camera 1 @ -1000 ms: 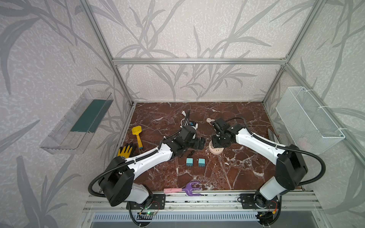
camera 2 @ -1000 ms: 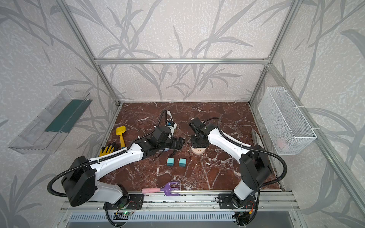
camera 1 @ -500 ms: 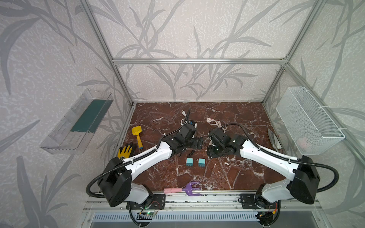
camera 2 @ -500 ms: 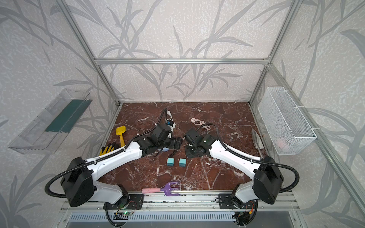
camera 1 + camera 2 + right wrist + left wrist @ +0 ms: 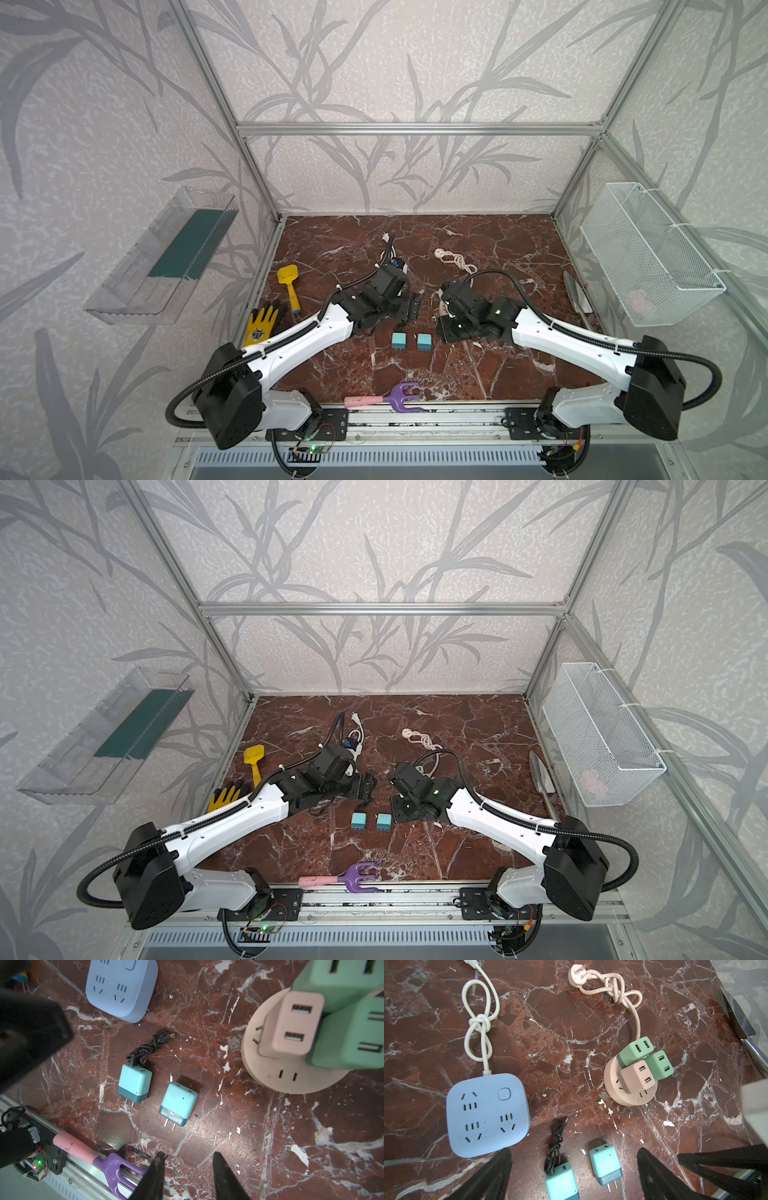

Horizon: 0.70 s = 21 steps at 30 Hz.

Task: Insert the plug
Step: 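Open the right gripper and lift away from the plugged pink adapter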

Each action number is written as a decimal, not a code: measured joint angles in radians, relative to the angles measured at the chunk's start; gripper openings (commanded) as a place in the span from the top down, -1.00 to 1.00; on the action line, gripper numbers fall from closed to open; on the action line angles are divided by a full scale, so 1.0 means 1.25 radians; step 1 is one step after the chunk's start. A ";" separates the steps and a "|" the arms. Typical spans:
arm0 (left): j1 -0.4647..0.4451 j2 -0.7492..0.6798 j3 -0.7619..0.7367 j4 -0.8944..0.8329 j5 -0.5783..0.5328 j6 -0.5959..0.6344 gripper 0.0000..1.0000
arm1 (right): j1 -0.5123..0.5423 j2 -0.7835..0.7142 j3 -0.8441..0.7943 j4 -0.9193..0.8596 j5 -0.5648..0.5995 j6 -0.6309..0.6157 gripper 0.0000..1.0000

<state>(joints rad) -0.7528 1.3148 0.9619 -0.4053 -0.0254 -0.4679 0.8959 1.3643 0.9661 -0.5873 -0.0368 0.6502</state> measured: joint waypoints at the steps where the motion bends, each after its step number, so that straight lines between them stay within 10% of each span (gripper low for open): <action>1: -0.001 -0.012 -0.009 -0.006 0.000 -0.004 -0.80 | 0.002 0.000 -0.001 0.000 -0.002 0.003 0.22; 21: -0.046 -0.050 -0.123 -0.080 0.021 -0.103 -0.57 | 0.005 0.038 -0.001 0.040 -0.021 0.010 0.25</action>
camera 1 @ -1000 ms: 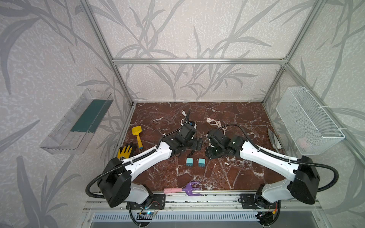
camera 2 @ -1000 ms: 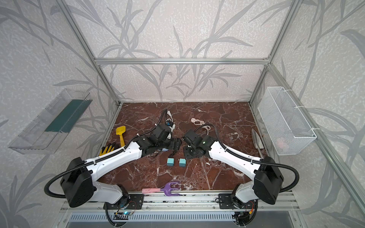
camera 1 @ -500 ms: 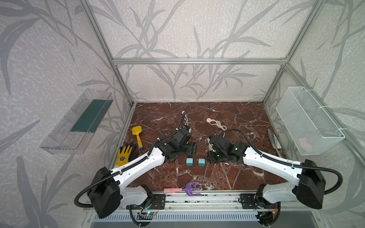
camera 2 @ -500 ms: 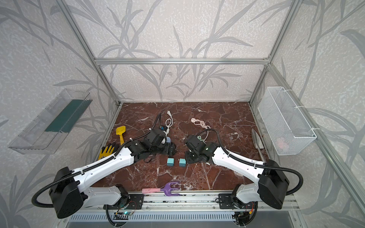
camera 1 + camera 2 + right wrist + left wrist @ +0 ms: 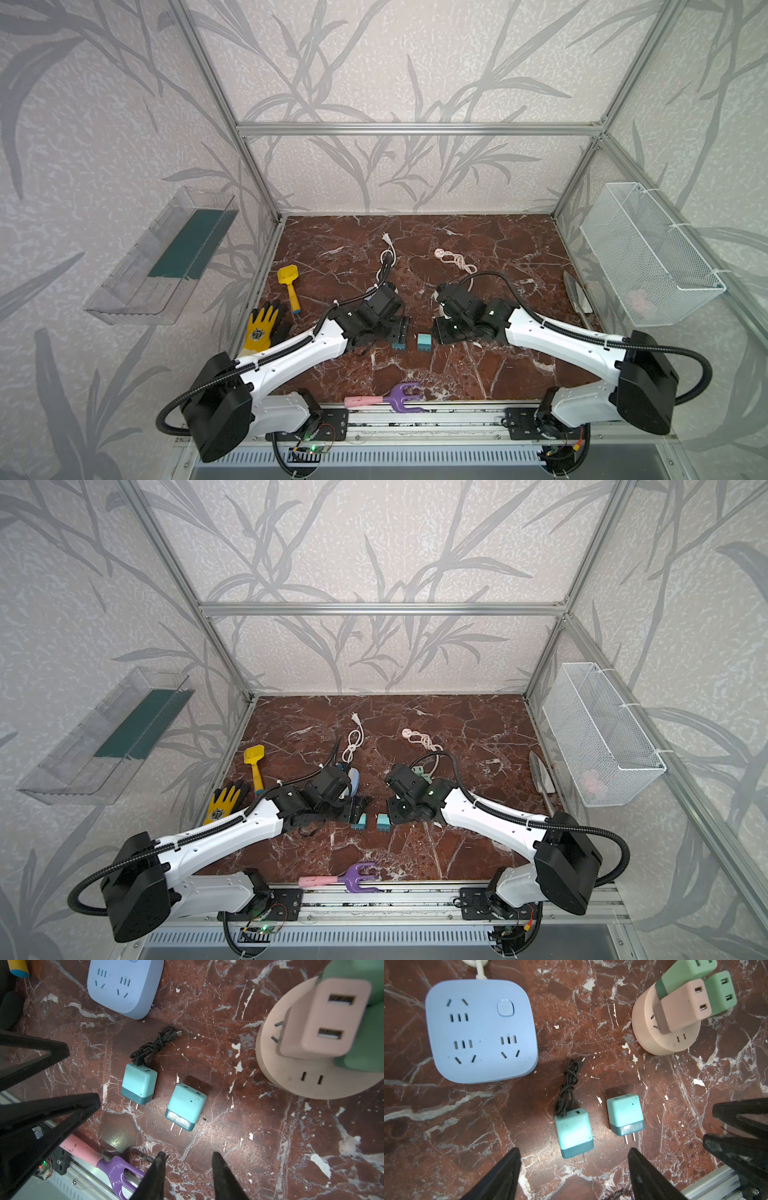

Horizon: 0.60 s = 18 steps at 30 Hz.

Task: Insert the plug
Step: 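Open the right gripper and lift away from the plugged pink adapter, then move the left gripper over the teal charger with the black cable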

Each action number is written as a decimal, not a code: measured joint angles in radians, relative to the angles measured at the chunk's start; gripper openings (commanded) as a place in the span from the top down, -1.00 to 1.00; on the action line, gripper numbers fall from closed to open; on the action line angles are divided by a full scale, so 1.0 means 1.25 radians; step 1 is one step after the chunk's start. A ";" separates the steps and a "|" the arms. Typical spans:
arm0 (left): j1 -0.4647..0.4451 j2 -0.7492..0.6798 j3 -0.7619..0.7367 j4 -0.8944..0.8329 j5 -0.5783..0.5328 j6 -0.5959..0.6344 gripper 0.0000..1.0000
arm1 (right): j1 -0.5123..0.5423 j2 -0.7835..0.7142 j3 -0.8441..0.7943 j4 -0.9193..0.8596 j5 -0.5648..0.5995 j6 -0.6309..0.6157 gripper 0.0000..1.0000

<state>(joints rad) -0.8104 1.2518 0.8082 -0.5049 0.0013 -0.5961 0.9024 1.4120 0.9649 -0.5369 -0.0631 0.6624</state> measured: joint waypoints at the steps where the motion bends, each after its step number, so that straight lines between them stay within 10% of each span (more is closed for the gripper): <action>1: -0.003 0.002 -0.001 -0.002 0.001 -0.004 -0.55 | 0.000 0.003 0.000 0.003 -0.002 0.000 0.25; 12: -0.030 0.051 0.003 -0.038 -0.052 -0.041 -0.55 | 0.000 0.011 0.000 0.018 -0.020 0.000 0.27; 18: 0.072 0.051 0.050 -0.057 -0.133 -0.027 -0.72 | -0.001 0.011 0.000 0.031 -0.025 -0.001 0.27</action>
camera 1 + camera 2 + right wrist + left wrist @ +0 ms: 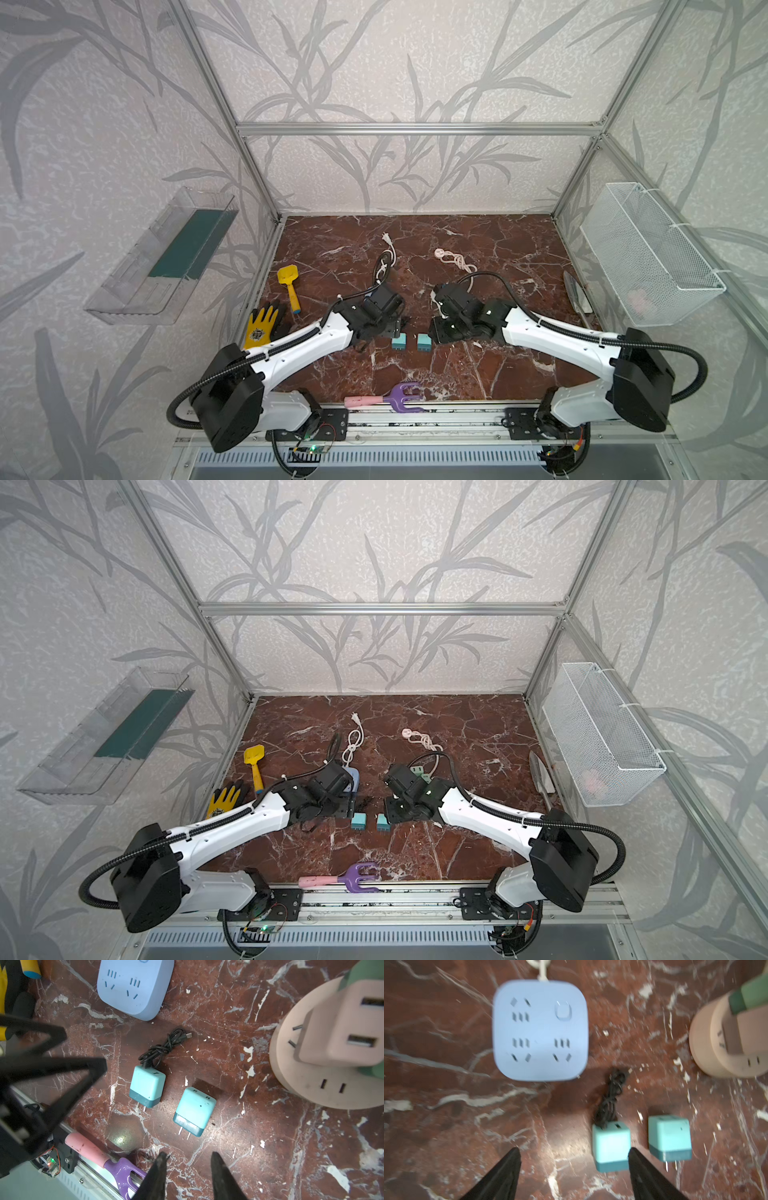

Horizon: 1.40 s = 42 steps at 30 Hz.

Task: Insert the plug
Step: 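Move the left gripper over the teal charger with the black cable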

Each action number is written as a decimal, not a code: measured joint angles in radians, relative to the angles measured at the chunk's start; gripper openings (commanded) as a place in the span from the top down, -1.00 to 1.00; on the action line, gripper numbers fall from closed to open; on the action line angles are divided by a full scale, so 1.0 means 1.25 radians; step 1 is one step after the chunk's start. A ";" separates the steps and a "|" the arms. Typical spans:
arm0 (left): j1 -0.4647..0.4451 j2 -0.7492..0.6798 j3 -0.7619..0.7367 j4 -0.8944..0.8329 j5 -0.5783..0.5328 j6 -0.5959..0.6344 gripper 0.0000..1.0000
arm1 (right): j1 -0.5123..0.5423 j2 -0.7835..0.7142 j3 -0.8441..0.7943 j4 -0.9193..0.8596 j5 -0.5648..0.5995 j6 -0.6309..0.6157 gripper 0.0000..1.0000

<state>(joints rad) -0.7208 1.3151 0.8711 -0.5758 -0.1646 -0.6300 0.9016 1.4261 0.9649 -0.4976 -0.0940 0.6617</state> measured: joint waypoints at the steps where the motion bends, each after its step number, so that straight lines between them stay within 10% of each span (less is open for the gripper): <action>1: 0.020 0.001 0.011 0.003 -0.004 0.006 -0.75 | -0.001 0.000 0.000 0.000 -0.002 -0.001 0.27; 17: 0.222 0.200 0.103 0.151 0.099 0.078 -0.85 | -0.063 -0.013 -0.002 0.000 -0.034 -0.027 0.26; 42: 0.207 0.299 0.108 0.295 0.265 0.024 -0.82 | -0.083 -0.032 -0.039 0.007 -0.045 -0.035 0.27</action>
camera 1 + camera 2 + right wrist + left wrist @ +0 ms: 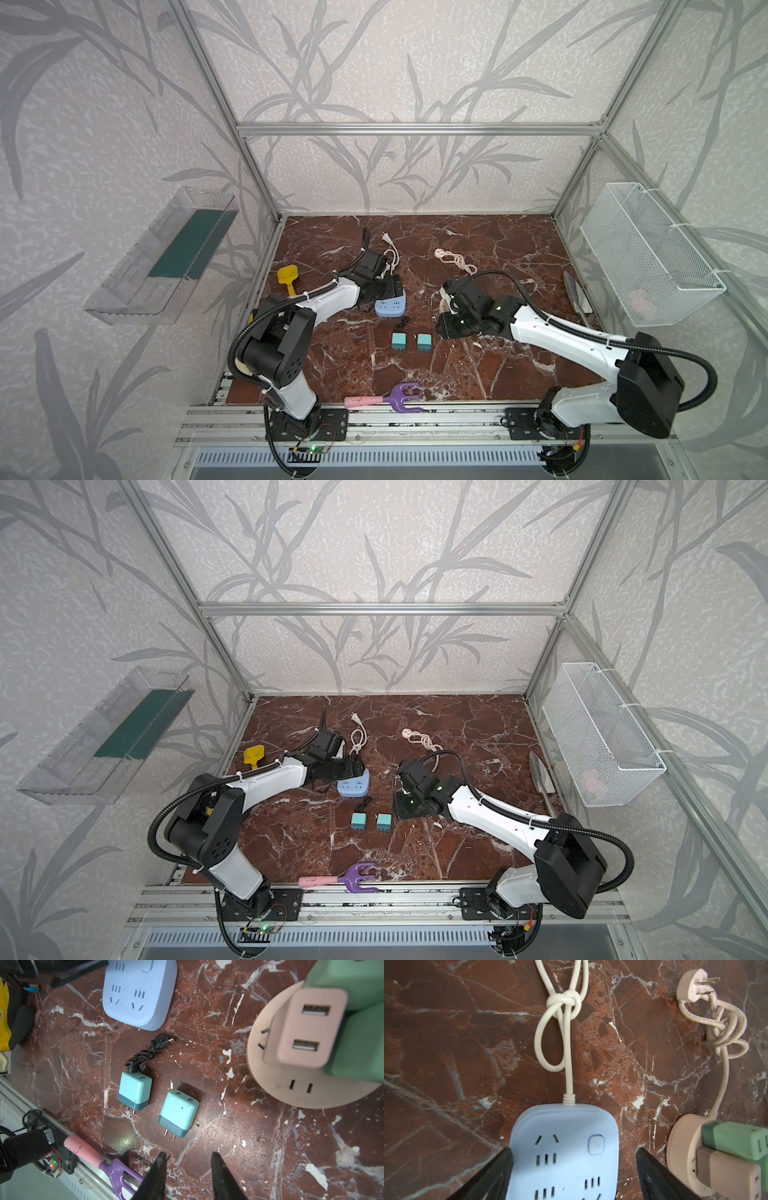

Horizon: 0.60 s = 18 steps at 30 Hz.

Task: Insert the plug
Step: 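Move the left gripper over the teal charger with the black cable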

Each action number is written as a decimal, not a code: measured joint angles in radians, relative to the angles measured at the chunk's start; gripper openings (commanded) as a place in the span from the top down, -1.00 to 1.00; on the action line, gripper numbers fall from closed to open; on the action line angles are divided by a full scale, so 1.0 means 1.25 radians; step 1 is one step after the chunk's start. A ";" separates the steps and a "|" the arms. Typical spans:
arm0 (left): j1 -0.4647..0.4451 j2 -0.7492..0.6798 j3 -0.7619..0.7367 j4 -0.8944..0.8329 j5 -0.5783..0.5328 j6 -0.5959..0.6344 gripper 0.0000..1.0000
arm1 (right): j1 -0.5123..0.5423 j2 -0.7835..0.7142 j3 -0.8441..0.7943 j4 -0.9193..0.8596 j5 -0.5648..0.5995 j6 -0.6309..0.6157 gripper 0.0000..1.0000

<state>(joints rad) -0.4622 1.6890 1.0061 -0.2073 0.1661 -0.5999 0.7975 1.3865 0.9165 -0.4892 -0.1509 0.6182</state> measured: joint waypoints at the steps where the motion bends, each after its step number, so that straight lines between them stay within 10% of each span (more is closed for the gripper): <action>1: -0.004 0.002 0.000 0.004 0.000 -0.003 -0.82 | 0.000 0.000 0.000 0.000 0.000 0.000 0.26; 18: -0.071 0.022 0.022 0.012 -0.009 -0.014 -0.81 | -0.001 -0.026 -0.001 -0.001 0.001 0.000 0.27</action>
<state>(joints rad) -0.5510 1.7164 1.0336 -0.1921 0.1551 -0.6170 0.7963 1.3540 0.9157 -0.4900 -0.1501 0.6182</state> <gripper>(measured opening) 0.908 0.367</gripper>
